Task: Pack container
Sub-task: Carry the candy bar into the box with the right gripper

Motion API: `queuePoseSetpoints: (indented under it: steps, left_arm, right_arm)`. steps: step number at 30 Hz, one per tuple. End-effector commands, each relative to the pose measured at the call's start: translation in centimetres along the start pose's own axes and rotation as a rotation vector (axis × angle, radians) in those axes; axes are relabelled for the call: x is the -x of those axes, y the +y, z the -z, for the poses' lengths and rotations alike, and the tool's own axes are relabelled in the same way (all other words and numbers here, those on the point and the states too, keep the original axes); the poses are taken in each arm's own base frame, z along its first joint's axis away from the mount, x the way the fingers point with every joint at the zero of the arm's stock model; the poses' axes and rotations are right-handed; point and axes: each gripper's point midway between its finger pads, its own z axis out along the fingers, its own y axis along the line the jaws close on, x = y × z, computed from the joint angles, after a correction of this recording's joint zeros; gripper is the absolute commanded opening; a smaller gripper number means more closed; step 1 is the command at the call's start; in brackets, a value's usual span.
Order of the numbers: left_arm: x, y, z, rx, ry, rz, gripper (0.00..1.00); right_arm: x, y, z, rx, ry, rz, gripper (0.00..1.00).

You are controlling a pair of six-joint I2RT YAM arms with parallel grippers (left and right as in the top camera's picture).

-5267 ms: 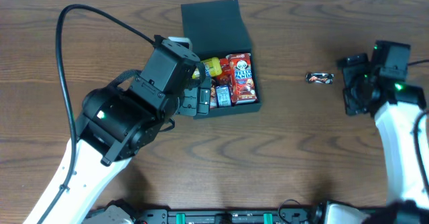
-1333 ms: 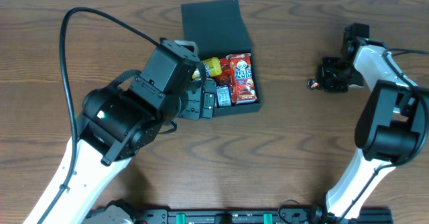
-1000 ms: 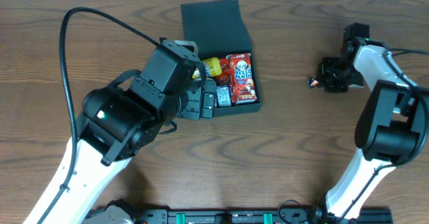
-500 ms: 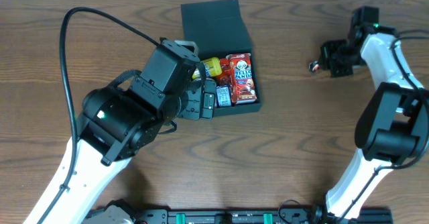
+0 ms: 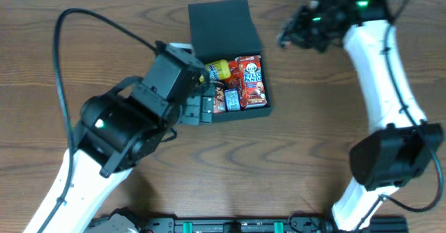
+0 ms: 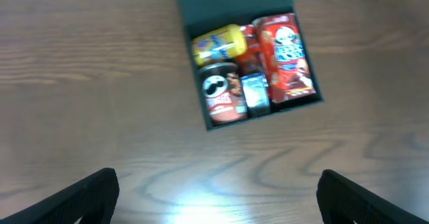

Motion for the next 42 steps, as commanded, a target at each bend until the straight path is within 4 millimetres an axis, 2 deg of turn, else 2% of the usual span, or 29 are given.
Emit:
queuePoseSetpoints:
  steps: [1, 4, 9, 13, 18, 22, 35, 42]
  left_arm:
    - [0.4, 1.7, 1.8, 0.048, -0.065, 0.049, 0.95]
    - [0.0, 2.2, 2.2, 0.063, -0.057, 0.045, 0.95]
    - [-0.6, 2.6, 2.2, 0.078, -0.034, 0.052, 0.95]
    - [-0.8, 2.5, 2.2, 0.071, -0.024, 0.055, 0.95]
    - [-1.2, 2.6, 2.2, 0.075, -0.008, 0.069, 0.95]
    - [-1.4, 2.7, 2.2, 0.080, 0.000, 0.066, 0.95]
    - [-1.5, 2.7, 2.2, 0.081, 0.003, 0.070, 0.95]
    - [-1.6, 2.7, 2.2, 0.082, 0.004, 0.080, 0.95]
  right_arm:
    - [-2.7, 4.0, -0.8, 0.038, 0.024, 0.173, 0.02]
    - [-4.6, 6.4, -1.9, 0.026, 0.015, 0.254, 0.02]
    - [-8.3, 8.3, -3.2, -0.005, 0.057, 0.372, 0.02]
    - [-8.8, 7.4, -5.3, -0.070, 0.075, 0.393, 0.02]
    - [-9.3, 5.2, -9.1, -0.134, 0.154, 0.389, 0.02]
    - [-9.7, 4.2, -10.5, -0.164, 0.189, 0.379, 0.02]
    - [-8.7, 2.2, -11.1, -0.272, 0.145, 0.391, 0.02]
    - [-8.6, 2.0, -11.2, -0.279, 0.143, 0.391, 0.02]
